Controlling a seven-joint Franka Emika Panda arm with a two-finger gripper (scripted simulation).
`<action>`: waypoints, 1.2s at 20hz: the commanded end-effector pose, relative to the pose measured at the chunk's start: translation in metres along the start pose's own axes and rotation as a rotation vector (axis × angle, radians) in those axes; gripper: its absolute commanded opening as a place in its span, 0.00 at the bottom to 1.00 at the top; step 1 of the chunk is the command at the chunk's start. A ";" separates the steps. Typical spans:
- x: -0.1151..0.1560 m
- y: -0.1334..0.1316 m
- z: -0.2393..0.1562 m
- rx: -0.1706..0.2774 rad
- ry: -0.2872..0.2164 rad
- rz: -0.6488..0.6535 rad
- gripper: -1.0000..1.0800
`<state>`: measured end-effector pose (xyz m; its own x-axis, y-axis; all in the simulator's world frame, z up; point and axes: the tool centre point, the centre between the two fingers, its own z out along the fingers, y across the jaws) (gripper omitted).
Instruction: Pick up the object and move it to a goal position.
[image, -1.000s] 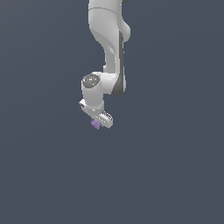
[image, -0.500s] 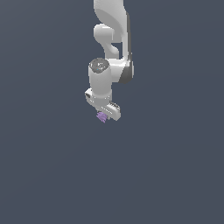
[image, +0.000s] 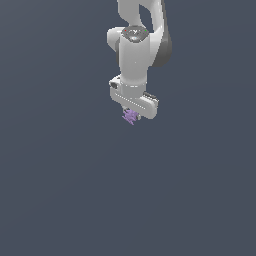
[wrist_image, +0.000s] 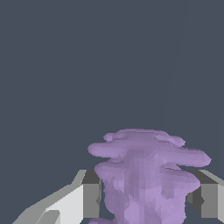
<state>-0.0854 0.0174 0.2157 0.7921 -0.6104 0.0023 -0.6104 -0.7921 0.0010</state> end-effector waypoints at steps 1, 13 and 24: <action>-0.013 -0.010 -0.027 -0.001 0.000 0.001 0.00; -0.059 -0.056 -0.130 -0.001 -0.001 0.000 0.00; -0.073 -0.073 -0.164 0.001 -0.002 -0.001 0.00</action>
<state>-0.0988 0.1190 0.3779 0.7931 -0.6092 0.0007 -0.6092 -0.7931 -0.0006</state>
